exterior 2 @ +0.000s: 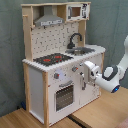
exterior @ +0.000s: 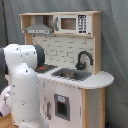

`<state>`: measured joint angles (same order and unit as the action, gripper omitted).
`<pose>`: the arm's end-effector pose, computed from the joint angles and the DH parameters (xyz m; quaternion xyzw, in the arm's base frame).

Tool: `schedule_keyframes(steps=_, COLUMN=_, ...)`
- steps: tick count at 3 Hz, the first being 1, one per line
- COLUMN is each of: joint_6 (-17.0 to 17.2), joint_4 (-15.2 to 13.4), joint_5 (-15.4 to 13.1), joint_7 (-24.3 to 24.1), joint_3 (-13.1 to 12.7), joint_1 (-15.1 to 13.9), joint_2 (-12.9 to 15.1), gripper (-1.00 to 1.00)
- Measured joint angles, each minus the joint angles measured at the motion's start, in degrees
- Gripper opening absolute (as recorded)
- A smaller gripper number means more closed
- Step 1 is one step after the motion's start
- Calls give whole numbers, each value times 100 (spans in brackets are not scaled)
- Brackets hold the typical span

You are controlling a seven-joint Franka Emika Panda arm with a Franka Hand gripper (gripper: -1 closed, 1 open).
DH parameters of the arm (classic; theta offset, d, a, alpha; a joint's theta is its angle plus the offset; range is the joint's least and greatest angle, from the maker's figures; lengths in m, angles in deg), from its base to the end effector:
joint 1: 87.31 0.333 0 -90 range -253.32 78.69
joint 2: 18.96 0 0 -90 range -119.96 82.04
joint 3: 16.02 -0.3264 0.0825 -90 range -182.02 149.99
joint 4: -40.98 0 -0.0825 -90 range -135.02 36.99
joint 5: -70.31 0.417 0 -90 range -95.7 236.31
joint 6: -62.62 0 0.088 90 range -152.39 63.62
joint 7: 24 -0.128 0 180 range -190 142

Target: Play with the kitchen

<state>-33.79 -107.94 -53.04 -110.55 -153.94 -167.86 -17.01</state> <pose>0.3391 0.3494 0.3008 0.5404 0.3430 0.6440 0.4191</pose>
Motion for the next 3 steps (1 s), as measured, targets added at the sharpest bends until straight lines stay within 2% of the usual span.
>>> schedule_keyframes(steps=1, joint_6=-423, joint_4=35, joint_5=-290, joint_7=-256, joint_3=146, joint_1=-2, joint_2=-107, gripper=100)
schedule_keyframes(steps=2, joint_6=-857, joint_4=368, joint_5=-343, joint_7=-256, joint_3=347, joint_1=-2, joint_2=-233, gripper=100)
schedule_keyframes(steps=3, joint_6=-1269, joint_4=601, joint_5=-343, joint_7=-428, joint_3=497, joint_1=-3, joint_2=-487, gripper=100)
